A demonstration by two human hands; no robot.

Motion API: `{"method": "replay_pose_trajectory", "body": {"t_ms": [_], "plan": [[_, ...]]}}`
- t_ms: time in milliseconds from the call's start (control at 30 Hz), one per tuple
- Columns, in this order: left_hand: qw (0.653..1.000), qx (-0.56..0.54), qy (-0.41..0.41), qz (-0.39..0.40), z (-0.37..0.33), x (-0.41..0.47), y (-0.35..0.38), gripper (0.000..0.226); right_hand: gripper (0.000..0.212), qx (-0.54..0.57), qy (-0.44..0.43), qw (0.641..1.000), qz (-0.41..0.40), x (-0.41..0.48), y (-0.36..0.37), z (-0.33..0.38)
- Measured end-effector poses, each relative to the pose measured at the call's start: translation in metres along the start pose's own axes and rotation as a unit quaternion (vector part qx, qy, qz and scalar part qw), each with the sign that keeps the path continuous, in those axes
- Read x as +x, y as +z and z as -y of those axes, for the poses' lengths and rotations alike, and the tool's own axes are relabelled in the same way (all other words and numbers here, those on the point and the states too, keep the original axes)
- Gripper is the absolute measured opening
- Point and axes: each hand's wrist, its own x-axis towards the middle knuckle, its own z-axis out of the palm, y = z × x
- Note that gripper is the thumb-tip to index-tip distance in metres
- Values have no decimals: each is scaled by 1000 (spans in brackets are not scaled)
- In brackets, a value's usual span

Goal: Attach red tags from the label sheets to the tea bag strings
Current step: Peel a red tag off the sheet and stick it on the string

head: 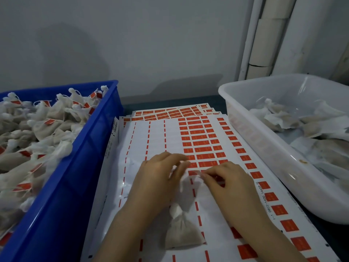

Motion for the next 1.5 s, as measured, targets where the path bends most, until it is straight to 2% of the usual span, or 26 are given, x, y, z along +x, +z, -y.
{"method": "replay_pose_trajectory", "body": {"t_ms": [67, 167, 233, 300, 367, 433, 500, 667, 833, 967, 1100, 1267, 1400, 1500], "plan": [[996, 14, -89, -2, 0, -3, -16, 38, 23, 22, 15, 1000, -9, 1, -2, 1], [969, 112, -195, 102, -2, -15, -36, 61, 11, 73, 43, 996, -17, 2, -5, 2], [954, 91, -237, 162, -8, -28, -39, 73, 8, 109, 59, 992, -26, 3, -8, 3], [947, 41, -243, 208, -14, -39, -34, 69, 11, 161, 83, 983, -38, 4, -14, 6], [942, -21, -239, 233, -16, -46, -26, 49, 21, 216, 104, 970, -49, 4, -21, 10], [942, -62, -239, 226, -16, -49, -20, 30, 23, 267, 105, 957, -40, 5, -26, 12], [949, -81, -239, 189, -16, -49, -15, 21, 21, 301, 87, 950, -21, 5, -27, 13], [944, -139, -279, 109, -22, -35, -8, 23, 13, 348, 55, 936, -19, 5, -23, 14], [955, -8, -288, 68, -21, -16, 0, 29, 21, 338, 70, 937, -63, 6, -23, 12], [942, 66, -319, 80, -17, -8, 2, 29, 32, 372, 88, 921, -77, 9, -22, 9], [928, 101, -343, 100, -18, -6, 9, 26, 26, 366, 89, 924, -67, 10, -21, 7], [927, 93, -352, 92, -22, -1, 10, 18, 12, 351, 58, 933, -58, 9, -22, 6], [945, 102, -308, 45, -27, -10, 10, 38, 12, 371, 60, 925, -57, 10, -24, 5], [924, 141, -334, 124, -41, -12, 11, 49, 10, 378, 63, 922, -55, 9, -25, 7]]}}
